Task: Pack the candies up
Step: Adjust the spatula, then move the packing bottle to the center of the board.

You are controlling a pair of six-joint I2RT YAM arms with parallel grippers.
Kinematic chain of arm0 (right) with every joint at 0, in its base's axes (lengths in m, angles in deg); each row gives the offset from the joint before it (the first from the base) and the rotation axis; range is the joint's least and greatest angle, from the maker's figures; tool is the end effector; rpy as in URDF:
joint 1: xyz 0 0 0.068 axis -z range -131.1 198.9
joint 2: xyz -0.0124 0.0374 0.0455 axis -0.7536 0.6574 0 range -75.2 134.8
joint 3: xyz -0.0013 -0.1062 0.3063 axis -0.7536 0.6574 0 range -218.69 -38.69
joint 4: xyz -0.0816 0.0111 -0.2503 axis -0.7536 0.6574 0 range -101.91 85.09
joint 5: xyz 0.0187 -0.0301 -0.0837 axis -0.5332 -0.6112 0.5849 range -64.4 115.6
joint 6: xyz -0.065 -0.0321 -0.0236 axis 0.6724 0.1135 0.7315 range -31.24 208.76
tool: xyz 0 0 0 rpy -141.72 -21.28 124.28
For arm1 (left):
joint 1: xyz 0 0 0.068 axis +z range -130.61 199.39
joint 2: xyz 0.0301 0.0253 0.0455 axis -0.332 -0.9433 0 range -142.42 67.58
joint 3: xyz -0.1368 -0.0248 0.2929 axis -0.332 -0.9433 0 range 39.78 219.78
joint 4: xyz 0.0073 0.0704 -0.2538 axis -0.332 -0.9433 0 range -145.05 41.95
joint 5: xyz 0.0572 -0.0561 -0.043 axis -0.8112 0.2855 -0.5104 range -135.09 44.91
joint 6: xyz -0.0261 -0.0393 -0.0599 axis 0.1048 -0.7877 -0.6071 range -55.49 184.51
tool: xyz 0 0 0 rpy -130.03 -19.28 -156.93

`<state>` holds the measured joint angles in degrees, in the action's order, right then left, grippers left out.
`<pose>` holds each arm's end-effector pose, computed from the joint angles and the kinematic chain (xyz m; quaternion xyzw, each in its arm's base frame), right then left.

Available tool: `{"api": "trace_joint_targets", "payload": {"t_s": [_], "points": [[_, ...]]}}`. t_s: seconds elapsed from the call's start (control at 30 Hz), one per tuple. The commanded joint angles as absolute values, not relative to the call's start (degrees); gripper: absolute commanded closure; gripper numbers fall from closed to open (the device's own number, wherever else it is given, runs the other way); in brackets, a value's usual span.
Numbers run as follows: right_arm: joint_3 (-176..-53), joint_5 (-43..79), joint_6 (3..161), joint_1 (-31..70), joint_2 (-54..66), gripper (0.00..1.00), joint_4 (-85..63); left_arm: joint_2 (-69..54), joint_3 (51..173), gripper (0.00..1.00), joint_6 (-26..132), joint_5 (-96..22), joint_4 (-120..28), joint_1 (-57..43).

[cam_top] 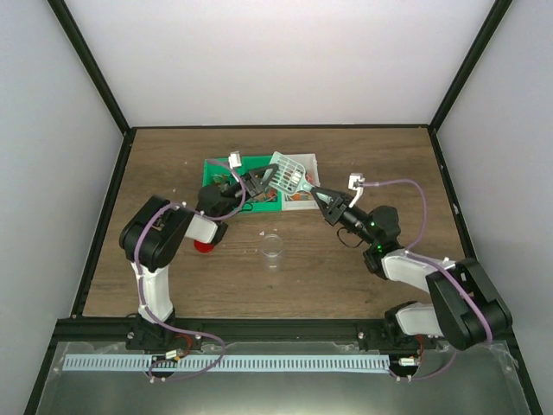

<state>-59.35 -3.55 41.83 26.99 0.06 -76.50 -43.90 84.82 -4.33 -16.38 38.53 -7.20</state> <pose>0.2295 0.1262 0.2758 -0.0534 0.6491 0.5525 0.5201 0.3550 -0.2124 0.2507 -0.0103 0.5907 -0.6831 0.4293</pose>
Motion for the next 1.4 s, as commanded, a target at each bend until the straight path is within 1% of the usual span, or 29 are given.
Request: {"api": "trace_joint_targets", "payload": {"t_s": [0.0, 0.17, 0.27, 0.33, 0.5, 0.63, 0.7, 0.73, 0.8, 0.9, 0.93, 1.03, 1.2, 1.37], "points": [[-61.71, 0.40, 44.85, 27.43, -4.83, 0.99, -73.29, -43.46, 81.29, 0.24, -3.98, -15.91, 45.79, -6.50], [-61.87, 8.75, 47.68, 28.05, -12.09, 0.99, -63.47, -38.41, 77.26, 0.18, 0.55, -16.39, 39.40, -6.53], [-62.29, 14.20, 50.15, 28.01, -16.14, 0.99, -56.24, -33.03, 72.93, 0.17, 6.29, -19.45, 34.21, -6.77], [-62.20, 16.81, 51.24, 28.06, -18.35, 0.99, -53.21, -27.73, 70.44, 0.17, 11.22, -22.56, 27.85, -7.73], [-60.75, 19.16, 51.87, 28.07, -21.17, 0.99, -51.37, -12.06, 70.95, 0.17, 27.99, -36.46, 2.56, -14.38], [-60.30, 19.91, 51.66, 28.05, -21.94, 0.99, -50.61, -5.19, 71.43, 0.17, 35.81, -49.23, -12.60, -21.93], [-59.80, 20.28, 51.70, 28.00, -22.59, 0.99, -50.84, -3.55, 71.03, 0.17, 38.03, -56.29, -17.05, -28.04], [-59.74, 20.31, 51.80, 28.06, -22.90, 0.99, -50.82, -3.04, 70.58, 0.20, 38.69, -58.98, -18.67, -30.54], [-59.77, 20.42, 52.19, 28.04, -23.37, 0.99, -50.32, -2.72, 69.43, 0.31, 38.51, -60.45, -20.14, -34.29], [-59.50, 20.71, 52.65, 28.07, -24.01, 0.99, -49.63, -1.14, 66.89, 0.48, 37.42, -60.76, -19.71, -39.18], [-59.32, 20.80, 52.80, 28.01, -24.19, 0.99, -49.58, -0.20, 65.86, 0.56, 37.43, -61.81, -19.08, -40.84], [-58.79, 21.46, 53.07, 28.05, -24.40, 0.99, -49.44, 2.71, 64.52, 0.64, 37.46, -63.08, -19.27, -43.98], [-58.67, 21.56, 53.34, 28.04, -23.81, 0.99, -49.69, 5.00, 64.49, 0.69, 38.51, -64.20, -21.73, -46.85], [-58.89, 21.83, 53.68, 28.06, -23.18, 0.99, -49.73, 5.18, 63.78, 0.88, 38.35, -60.42, -23.46, -47.74]]}}
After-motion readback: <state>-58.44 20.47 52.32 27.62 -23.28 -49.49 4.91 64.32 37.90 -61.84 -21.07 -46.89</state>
